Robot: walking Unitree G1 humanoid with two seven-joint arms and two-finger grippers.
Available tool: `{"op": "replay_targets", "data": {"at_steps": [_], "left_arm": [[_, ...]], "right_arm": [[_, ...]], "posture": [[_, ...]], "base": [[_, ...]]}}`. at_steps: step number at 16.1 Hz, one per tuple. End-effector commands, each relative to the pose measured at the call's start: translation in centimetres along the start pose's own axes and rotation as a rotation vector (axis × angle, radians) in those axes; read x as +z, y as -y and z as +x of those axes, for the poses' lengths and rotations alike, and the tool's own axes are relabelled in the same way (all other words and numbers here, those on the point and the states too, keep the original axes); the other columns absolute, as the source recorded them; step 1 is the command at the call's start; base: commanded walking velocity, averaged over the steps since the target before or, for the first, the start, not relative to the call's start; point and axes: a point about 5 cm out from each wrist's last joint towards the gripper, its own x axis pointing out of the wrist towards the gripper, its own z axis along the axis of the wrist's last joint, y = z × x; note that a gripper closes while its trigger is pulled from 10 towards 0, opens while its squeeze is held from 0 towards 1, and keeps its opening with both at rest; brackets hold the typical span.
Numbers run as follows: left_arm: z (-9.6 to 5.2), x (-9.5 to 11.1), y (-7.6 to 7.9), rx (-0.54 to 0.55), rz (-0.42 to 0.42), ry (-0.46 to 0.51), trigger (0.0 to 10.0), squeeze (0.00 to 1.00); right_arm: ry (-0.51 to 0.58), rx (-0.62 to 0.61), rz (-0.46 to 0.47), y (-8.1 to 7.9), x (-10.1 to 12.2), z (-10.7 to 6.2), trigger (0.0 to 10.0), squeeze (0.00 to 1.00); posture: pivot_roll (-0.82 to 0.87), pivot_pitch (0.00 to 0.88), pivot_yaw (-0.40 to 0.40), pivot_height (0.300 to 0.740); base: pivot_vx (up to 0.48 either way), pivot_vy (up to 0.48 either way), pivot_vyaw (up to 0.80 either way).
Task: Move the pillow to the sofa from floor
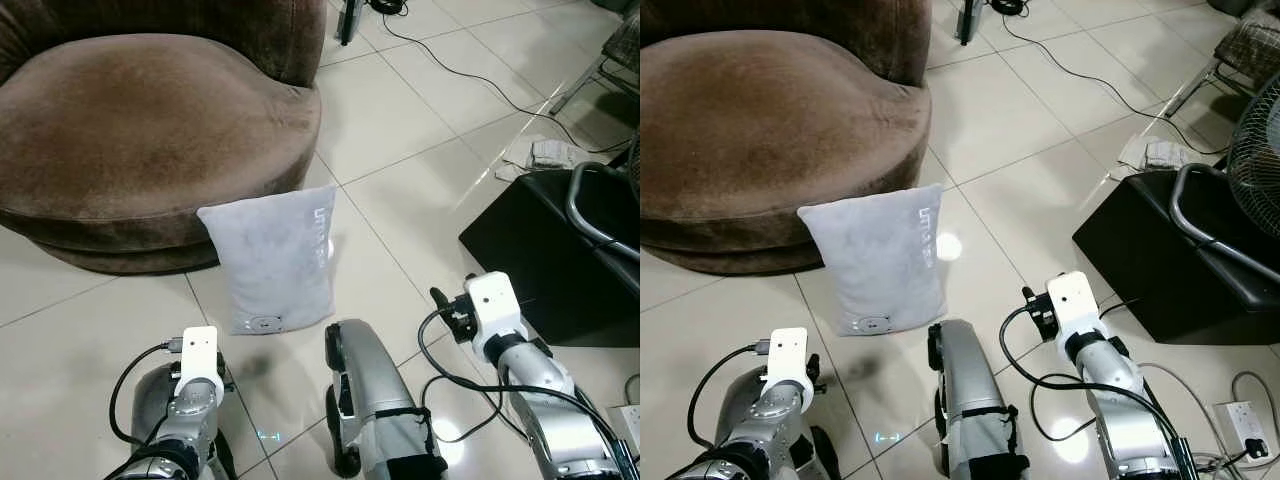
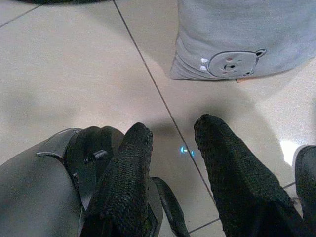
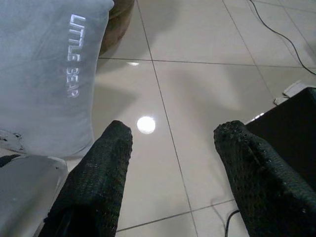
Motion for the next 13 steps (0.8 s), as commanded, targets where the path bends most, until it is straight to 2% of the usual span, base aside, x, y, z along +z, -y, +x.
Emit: {"op": "replay_targets", "data": {"at_steps": [1, 5, 10, 11, 13], "left_arm": [[-1.0, -4.3, -1.0, 0.028, 0.014, -0.144, 10.0, 0.0], [-0.9, -3.9, -0.6, 0.017, 0.018, -0.131, 10.0, 0.0], [-0.7, -3.3, -0.7, -0.006, -0.064, -0.12, 10.0, 0.0], [-0.4, -2.5, -0.9, 0.007, -0.052, -0.1, 10.0, 0.0], [-0.4, -2.4, -0.7, 0.004, -0.028, -0.092, 10.0, 0.0]], "right_arm": [[-0.014, 0.0, -0.014, 0.4, 0.0, -0.2, 10.0, 0.0], [-0.015, 0.001, -0.016, 0.6, 0.0, -0.1, 10.0, 0.0], [-0.024, 0.003, -0.008, 0.4, -0.3, -0.2, 10.0, 0.0], [-0.025, 0.0, -0.009, 0.6, -0.2, -0.2, 10.0, 0.0], [-0.028, -0.002, -0.01, 0.6, -0.4, -0.2, 10.0, 0.0]], "posture": [[-0.18, 0.302, -0.172, 0.543], [-0.18, 0.306, -0.175, 0.543], [-0.18, 0.31, -0.174, 0.543], [-0.18, 0.309, -0.175, 0.543], [-0.18, 0.309, -0.175, 0.543]], "base": [[0.0, 0.0, 0.0], [0.0, 0.0, 0.0], [0.0, 0.0, 0.0], [0.0, 0.0, 0.0], [0.0, 0.0, 0.0]]}}
